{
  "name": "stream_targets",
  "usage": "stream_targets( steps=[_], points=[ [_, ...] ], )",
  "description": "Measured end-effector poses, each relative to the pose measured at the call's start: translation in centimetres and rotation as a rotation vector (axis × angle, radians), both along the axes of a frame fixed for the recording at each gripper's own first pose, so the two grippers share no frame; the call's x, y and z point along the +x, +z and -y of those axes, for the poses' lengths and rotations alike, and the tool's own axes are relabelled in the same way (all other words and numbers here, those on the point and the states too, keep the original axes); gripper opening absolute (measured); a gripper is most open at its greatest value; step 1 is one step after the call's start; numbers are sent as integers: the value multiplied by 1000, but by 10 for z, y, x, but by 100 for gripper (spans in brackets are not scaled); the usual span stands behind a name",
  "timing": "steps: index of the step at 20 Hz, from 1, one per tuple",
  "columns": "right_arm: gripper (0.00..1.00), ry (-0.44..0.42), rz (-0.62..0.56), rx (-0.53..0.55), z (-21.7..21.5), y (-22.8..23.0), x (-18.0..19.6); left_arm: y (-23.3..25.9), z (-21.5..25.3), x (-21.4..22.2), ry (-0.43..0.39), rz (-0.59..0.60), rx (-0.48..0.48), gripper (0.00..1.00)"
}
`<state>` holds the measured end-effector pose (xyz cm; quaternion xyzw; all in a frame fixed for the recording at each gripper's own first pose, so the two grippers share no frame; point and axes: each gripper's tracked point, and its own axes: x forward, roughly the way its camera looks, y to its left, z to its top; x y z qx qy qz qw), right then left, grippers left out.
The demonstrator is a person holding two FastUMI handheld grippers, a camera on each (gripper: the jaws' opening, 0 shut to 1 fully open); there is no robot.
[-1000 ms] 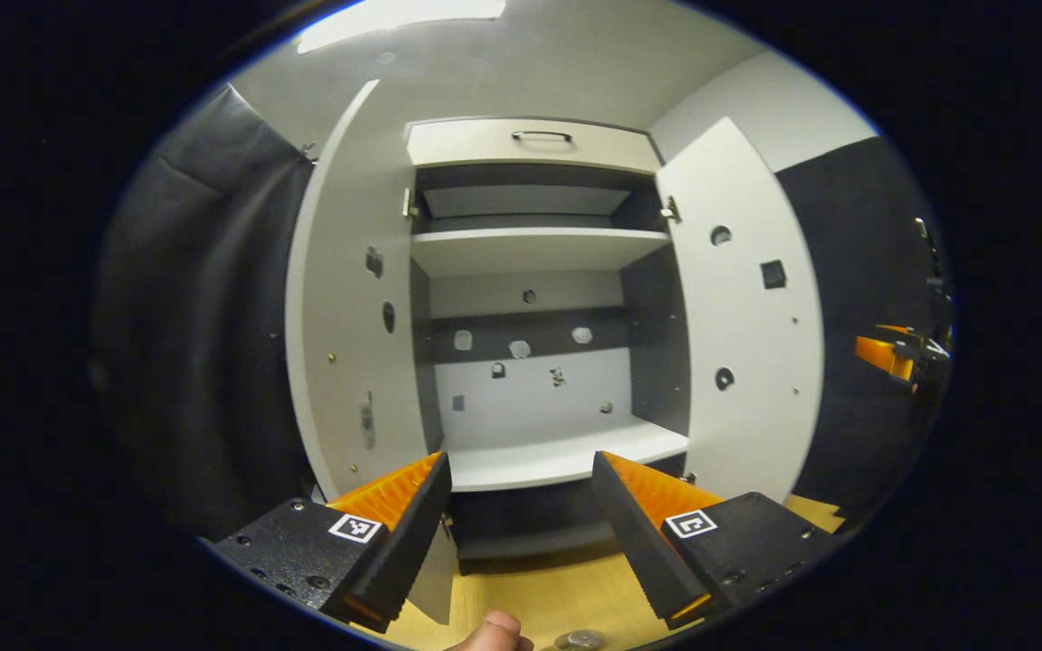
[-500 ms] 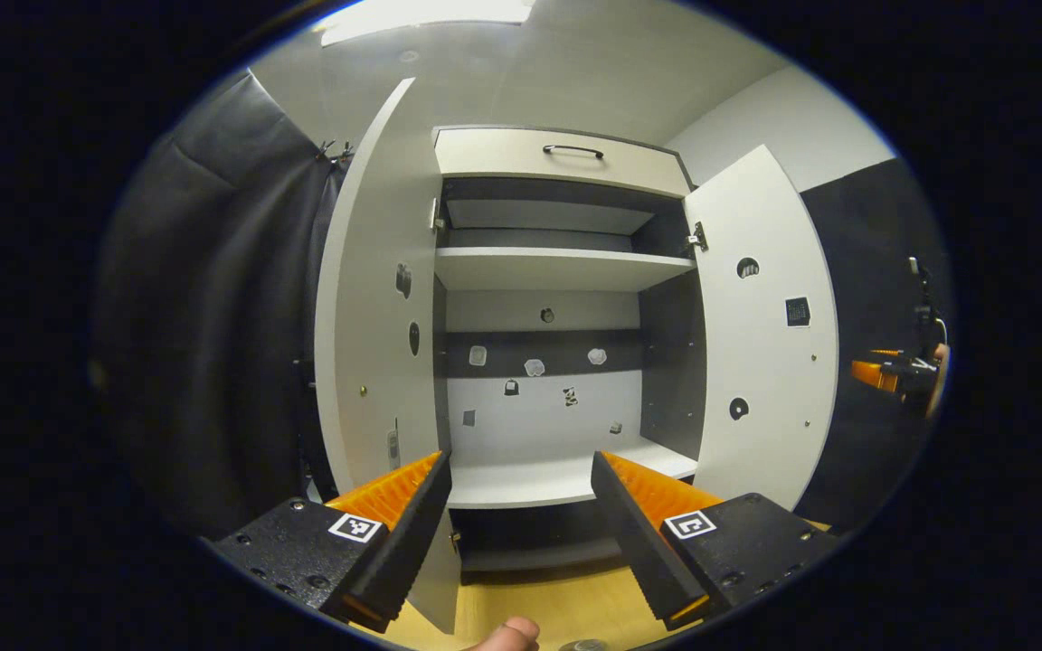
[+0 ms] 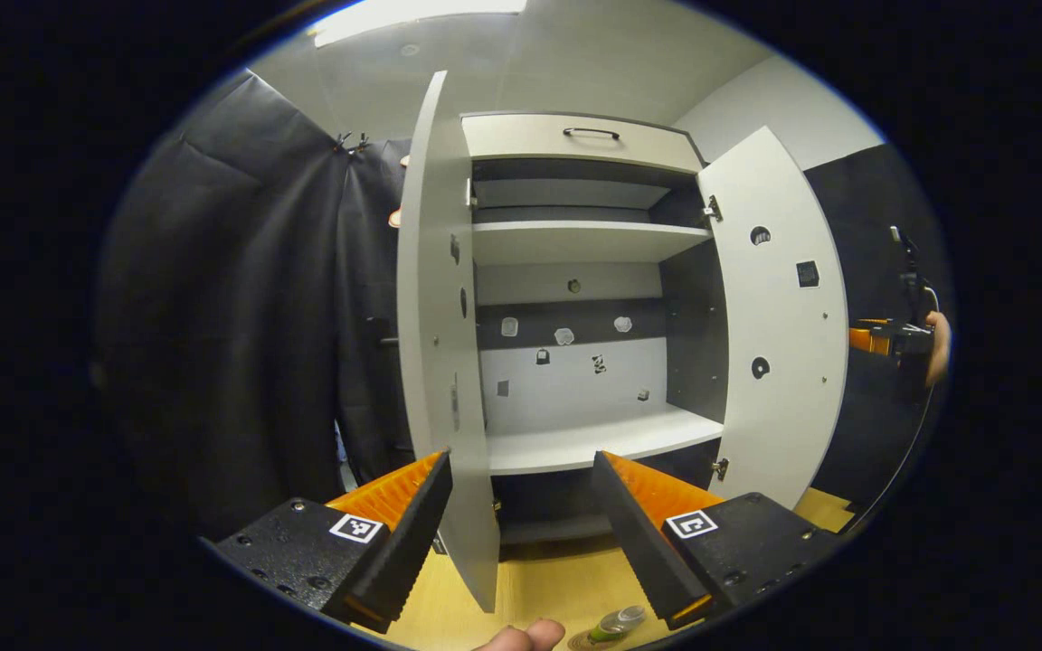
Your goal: Grasp the bottle in the cabinet with the left hand and place it on the coaster, then close the right door with the right hand and the left door with the left hand.
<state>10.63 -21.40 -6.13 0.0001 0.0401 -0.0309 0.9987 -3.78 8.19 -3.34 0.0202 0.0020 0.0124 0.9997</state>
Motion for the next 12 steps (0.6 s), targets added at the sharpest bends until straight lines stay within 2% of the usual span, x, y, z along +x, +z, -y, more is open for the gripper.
stream_targets(
  steps=[2,3,6,10,11,12],
  points=[
    [97,3,22,-5,-13,4,6,1,-9,-6,8,1,-18,98],
    [88,-9,31,17,-13,8,6,1,-13,-10,12,3,-23,98],
    [88,-7,46,63,-21,20,7,3,-22,-17,20,12,-42,98],
    [88,15,52,6,-30,28,10,5,-28,-21,24,10,-65,98],
    [84,16,50,11,-32,28,10,3,-31,-28,28,6,-68,98],
    [88,20,43,15,-36,27,10,4,-32,-28,29,8,-72,98]
  ],
)
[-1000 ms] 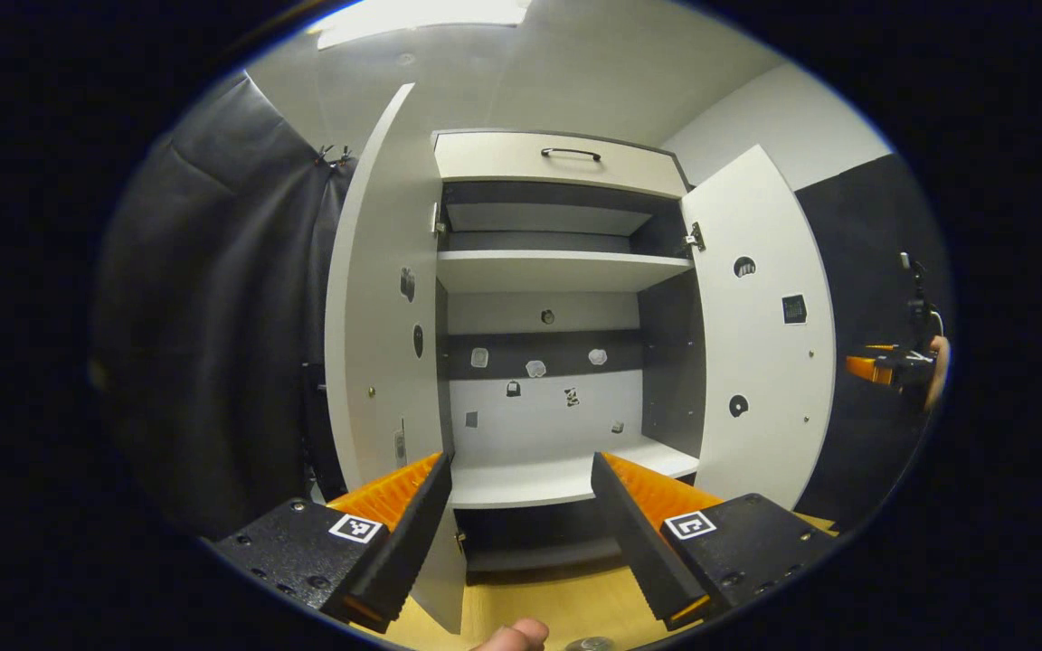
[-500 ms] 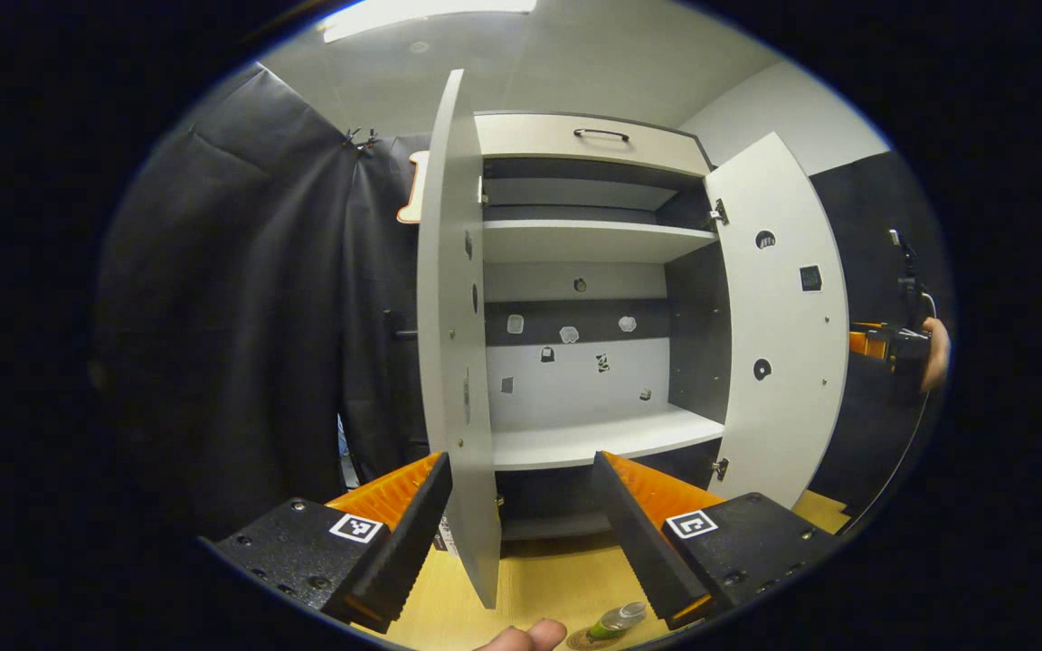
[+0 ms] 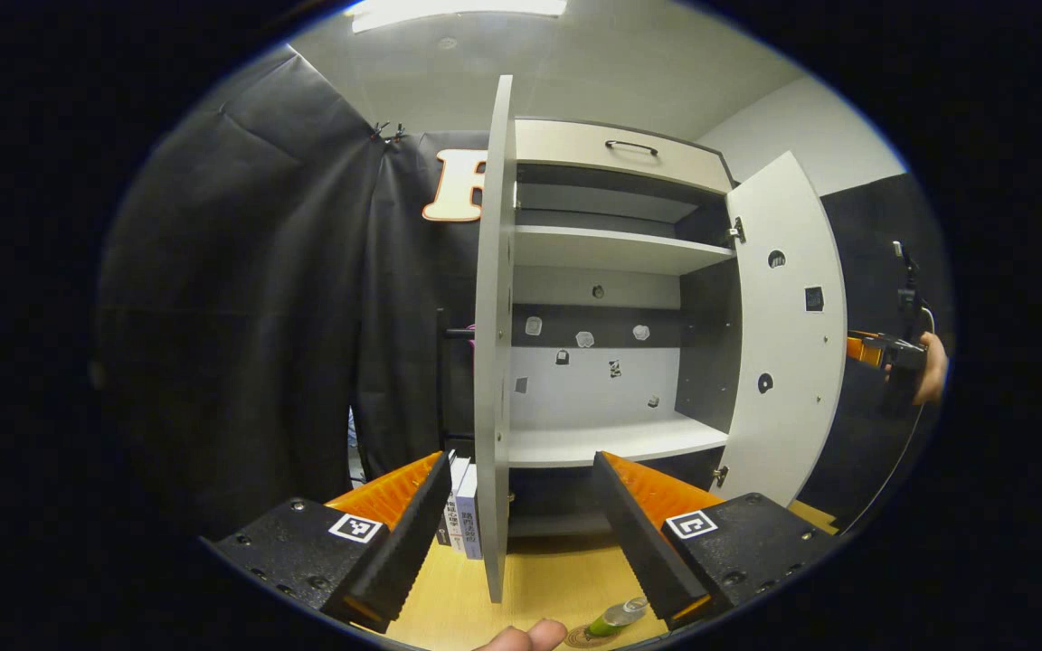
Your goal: Grasp the bottle in the cabinet with the left hand and place it on the coaster, then close the right door with the right hand and the left door with the left hand.
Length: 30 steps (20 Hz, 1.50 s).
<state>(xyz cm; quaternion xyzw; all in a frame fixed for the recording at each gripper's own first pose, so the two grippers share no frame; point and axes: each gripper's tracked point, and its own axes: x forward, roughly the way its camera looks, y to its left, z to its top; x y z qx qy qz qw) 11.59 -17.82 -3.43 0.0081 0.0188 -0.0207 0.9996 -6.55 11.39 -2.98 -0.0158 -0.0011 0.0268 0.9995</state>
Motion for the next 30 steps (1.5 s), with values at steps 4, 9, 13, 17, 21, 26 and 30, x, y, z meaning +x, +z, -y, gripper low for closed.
stream_targets(
  steps=[4,9,13,17,21,26,30],
  points=[
    [88,24,5,10,-18,2,1,3,-4,0,11,-2,8,98],
    [88,56,8,8,-39,3,4,4,-7,-7,1,0,37,98],
    [88,73,4,6,-57,3,7,-1,-9,-10,-3,-9,47,98],
    [84,78,5,-4,-68,5,9,-3,-12,-15,-6,-12,32,100],
    [88,54,11,-21,-67,6,8,-5,-17,-22,-10,-12,39,98],
    [85,50,5,-17,-77,5,10,-12,-15,-22,-20,-30,31,98],
    [88,66,5,-6,-93,5,15,-12,-13,-21,-24,-29,34,98]
  ],
)
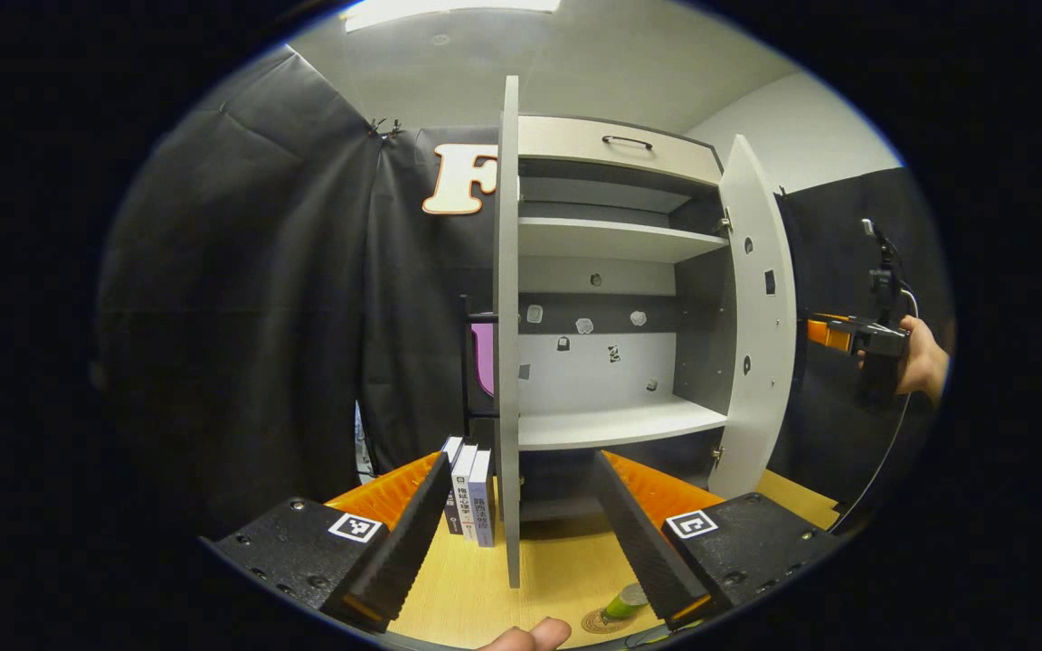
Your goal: Grasp the bottle in the cabinet with the left hand and place it on the coaster, then close the right door with the right hand and the left door with the left hand.
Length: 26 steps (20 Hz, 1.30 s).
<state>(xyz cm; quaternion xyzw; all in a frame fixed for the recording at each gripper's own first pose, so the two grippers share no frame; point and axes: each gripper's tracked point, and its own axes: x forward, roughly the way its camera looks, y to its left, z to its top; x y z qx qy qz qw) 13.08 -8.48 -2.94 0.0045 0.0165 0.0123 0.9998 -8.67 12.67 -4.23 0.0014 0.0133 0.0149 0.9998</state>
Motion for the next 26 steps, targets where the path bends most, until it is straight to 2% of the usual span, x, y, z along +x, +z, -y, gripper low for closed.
stream_targets(
  steps=[3,4,8,14,17,22,26],
  points=[
    [85,14,-2,-6,-13,-2,4,-1,-6,-5,11,1,5,98],
    [88,19,-8,-9,-17,-6,5,-2,-10,-6,19,-4,5,100],
    [96,54,-18,-25,-36,-12,8,-7,-26,-10,57,-15,-10,98],
    [94,95,-32,-13,-55,-23,11,-17,-53,-14,111,-37,-45,99],
    [98,105,-40,-3,-59,-30,7,-18,-70,-12,148,-37,-36,98],
    [94,130,-38,23,-58,-37,-11,-8,-106,5,211,-24,4,99],
    [96,135,-51,33,-60,-42,-33,12,-123,36,208,0,30,98]
  ],
)
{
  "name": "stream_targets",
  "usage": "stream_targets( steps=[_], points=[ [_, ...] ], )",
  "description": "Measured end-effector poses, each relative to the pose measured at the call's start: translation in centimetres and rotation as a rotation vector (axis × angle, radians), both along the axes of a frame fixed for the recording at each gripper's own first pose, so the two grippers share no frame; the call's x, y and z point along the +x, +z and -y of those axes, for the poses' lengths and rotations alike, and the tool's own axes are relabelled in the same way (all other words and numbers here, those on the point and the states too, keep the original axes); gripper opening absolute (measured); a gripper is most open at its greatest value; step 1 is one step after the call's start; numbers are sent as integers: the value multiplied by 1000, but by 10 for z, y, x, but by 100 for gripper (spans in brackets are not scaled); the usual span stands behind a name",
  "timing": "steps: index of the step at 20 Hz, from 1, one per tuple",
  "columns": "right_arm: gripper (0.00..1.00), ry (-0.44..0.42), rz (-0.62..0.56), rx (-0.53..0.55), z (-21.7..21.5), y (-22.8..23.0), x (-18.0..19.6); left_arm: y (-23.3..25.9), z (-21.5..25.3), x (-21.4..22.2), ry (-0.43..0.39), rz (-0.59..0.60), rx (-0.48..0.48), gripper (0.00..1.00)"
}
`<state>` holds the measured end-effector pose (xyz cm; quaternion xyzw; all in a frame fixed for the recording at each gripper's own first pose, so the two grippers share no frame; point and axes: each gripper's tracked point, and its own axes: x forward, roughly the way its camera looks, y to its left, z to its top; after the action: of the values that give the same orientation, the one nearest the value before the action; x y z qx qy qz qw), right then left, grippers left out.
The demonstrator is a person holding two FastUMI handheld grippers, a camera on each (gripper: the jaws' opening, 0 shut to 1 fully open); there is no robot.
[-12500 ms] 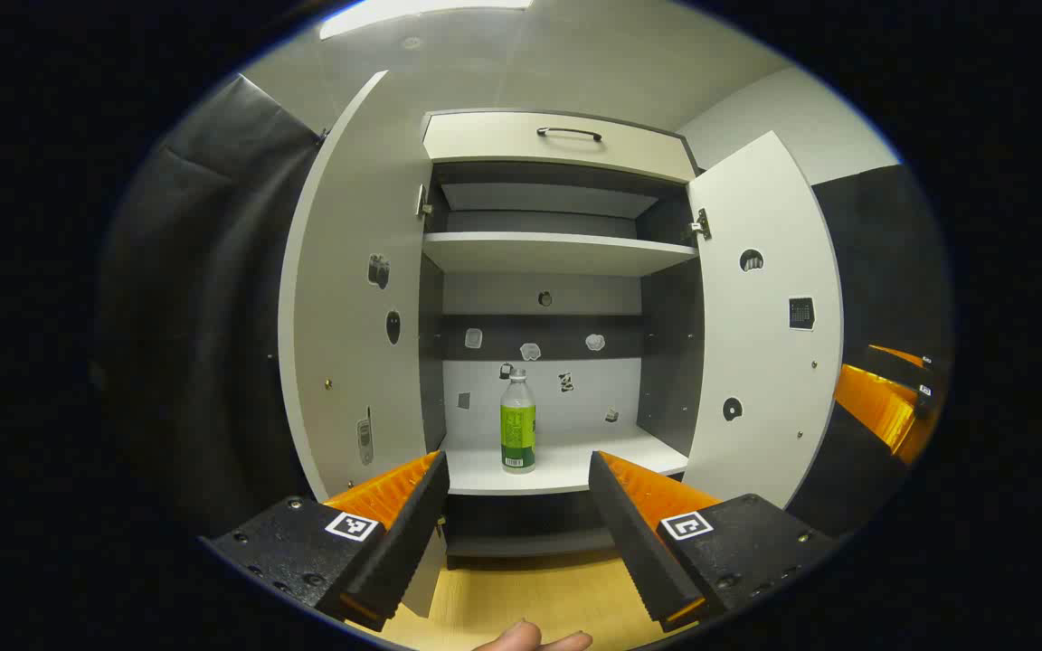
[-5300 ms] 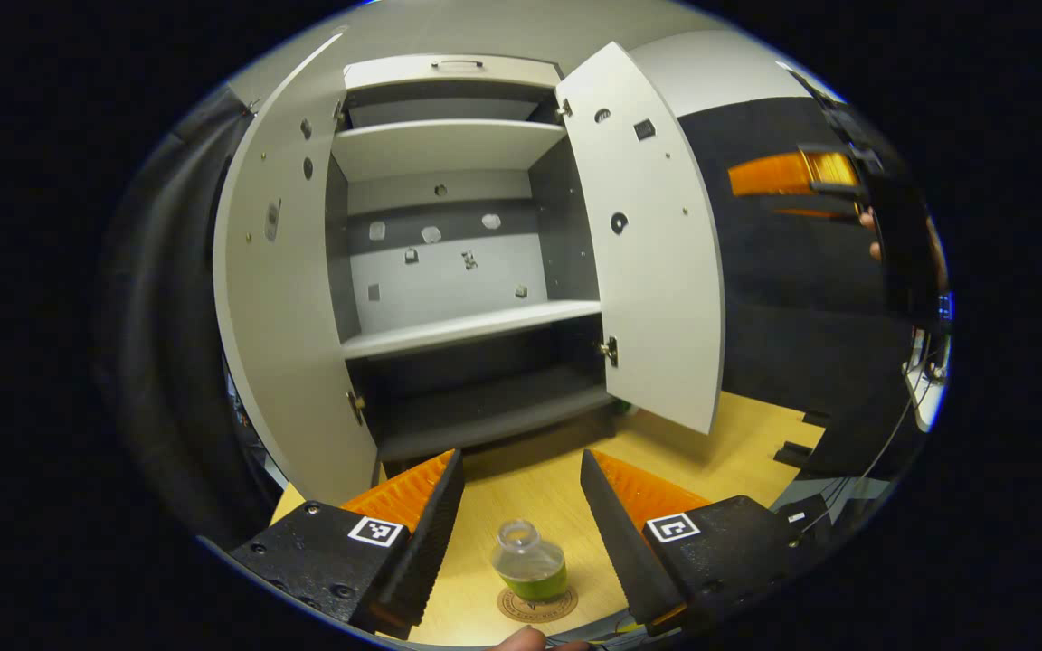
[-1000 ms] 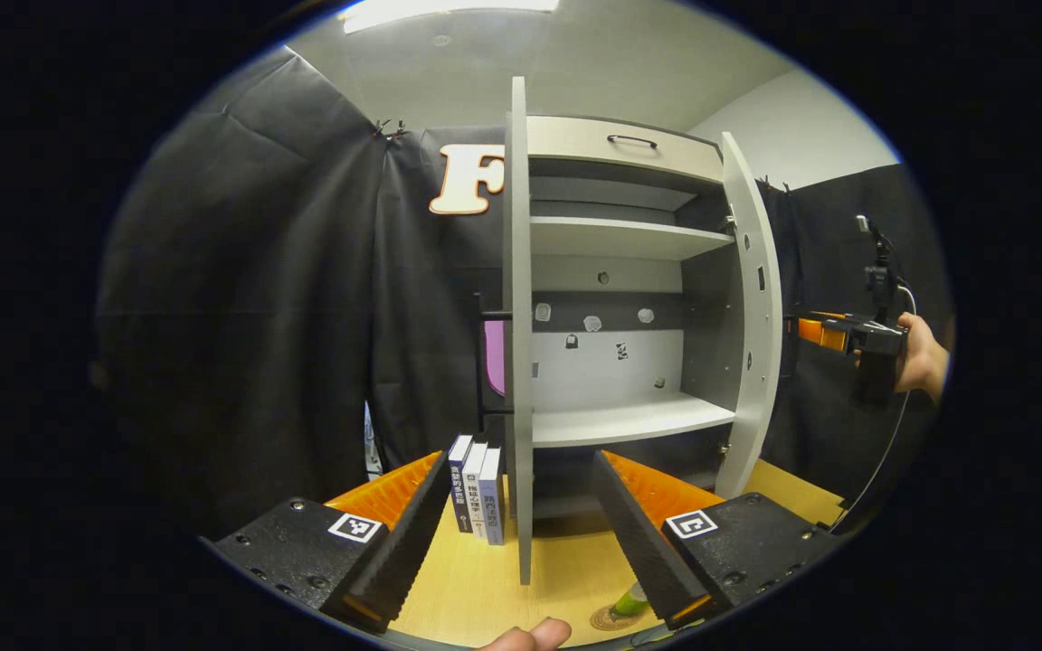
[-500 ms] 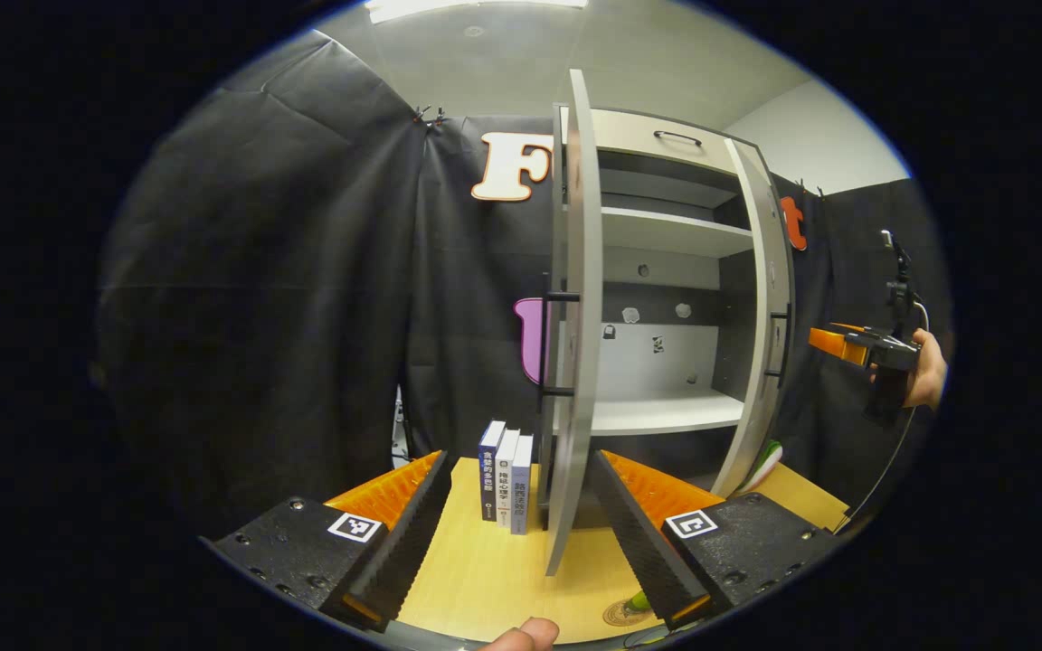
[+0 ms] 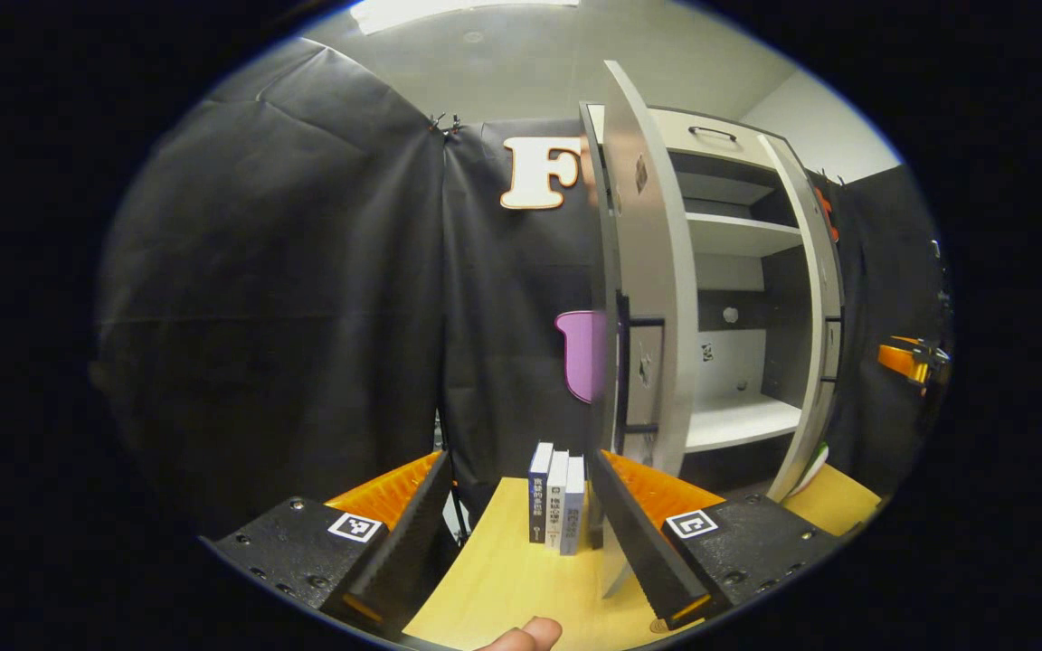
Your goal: Grasp the bottle in the cabinet with the left hand and place it on the coaster, then close the right door with the right hand and the left door with the left hand.
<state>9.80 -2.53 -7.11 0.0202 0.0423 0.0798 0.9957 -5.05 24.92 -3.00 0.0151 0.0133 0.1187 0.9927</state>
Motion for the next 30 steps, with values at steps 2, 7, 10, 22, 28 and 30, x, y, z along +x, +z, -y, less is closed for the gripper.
stream_targets(
  steps=[2,7,10,22,28,30],
  points=[
    [94,-7,-1,-1,1,1,-14,11,-5,13,-1,23,7,98],
    [96,-31,33,-1,-4,13,-54,27,3,45,-45,24,11,98],
    [96,-35,62,8,-13,19,-82,26,22,59,-88,-13,24,99],
    [94,-26,28,6,-9,14,-135,25,38,65,-78,7,-40,90],
    [94,-3,29,-11,-3,18,-135,20,90,73,-181,-4,-92,94],
    [94,-5,18,-22,-1,15,-134,21,102,75,-183,5,-73,94]
  ],
)
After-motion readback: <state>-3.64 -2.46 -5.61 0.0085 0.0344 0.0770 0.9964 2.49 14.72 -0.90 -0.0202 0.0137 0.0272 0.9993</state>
